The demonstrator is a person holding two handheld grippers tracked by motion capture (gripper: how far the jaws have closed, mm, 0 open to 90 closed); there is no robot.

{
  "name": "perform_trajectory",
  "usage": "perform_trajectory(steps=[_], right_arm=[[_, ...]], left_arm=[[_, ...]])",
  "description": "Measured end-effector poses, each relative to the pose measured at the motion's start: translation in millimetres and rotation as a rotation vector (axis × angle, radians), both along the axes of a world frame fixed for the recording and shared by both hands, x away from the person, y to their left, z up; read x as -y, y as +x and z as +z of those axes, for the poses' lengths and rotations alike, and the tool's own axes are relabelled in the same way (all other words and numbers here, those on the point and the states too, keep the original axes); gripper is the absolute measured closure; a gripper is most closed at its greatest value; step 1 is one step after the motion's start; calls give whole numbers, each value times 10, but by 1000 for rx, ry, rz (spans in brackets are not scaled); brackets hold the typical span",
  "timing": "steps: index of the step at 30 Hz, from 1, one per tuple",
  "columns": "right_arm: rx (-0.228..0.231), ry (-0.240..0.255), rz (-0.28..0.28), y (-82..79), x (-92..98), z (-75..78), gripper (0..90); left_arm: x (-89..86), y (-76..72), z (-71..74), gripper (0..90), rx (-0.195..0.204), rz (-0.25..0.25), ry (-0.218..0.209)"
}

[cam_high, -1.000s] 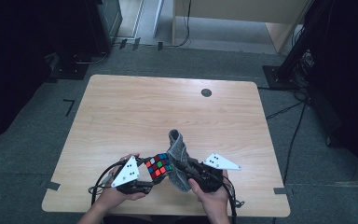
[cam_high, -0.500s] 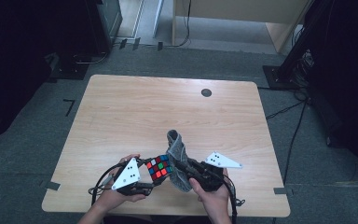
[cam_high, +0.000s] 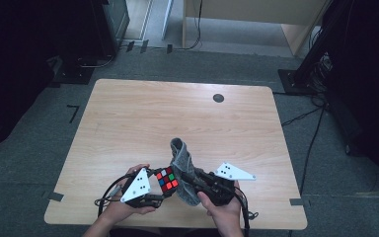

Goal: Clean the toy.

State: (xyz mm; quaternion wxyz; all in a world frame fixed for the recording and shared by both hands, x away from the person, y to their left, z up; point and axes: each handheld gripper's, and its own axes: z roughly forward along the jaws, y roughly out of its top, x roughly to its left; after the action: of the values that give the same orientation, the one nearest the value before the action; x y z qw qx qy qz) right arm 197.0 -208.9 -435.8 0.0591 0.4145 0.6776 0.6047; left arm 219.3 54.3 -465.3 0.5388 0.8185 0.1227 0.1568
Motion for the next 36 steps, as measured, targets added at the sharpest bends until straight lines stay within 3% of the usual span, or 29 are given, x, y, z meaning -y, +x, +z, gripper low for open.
perform_trajectory(steps=[6,10,15,18,21,23,26,29,32,36], right_arm=[[-28,-48,-44,63,69,-105,719],[12,-55,-16,-6,-15,-27,720],[48,-33,-8,-67,-53,70,721],[10,8,-20,-35,0,42,722],[-11,0,-58,16,56,-40,723],[-22,-31,-81,39,84,-82,725],[-32,-36,-67,36,70,-97,725],[0,-62,-77,-20,7,-34,726],[32,4,-20,-69,-22,59,726],[72,-42,-39,-114,-61,113,725]], left_arm=[[-44,52,7,342,-32,44,-36],[-16,65,-26,342,-47,73,-20],[25,-6,-16,342,-21,-2,-17],[50,-54,10,342,10,-39,-1],[25,-40,38,341,9,-1,-27],[-28,0,51,341,-5,54,-64],[-66,38,47,342,-22,71,-83],[-56,41,23,342,-24,59,-56],[30,-4,-18,342,-7,24,3],[80,-69,12,341,13,-14,-12]])
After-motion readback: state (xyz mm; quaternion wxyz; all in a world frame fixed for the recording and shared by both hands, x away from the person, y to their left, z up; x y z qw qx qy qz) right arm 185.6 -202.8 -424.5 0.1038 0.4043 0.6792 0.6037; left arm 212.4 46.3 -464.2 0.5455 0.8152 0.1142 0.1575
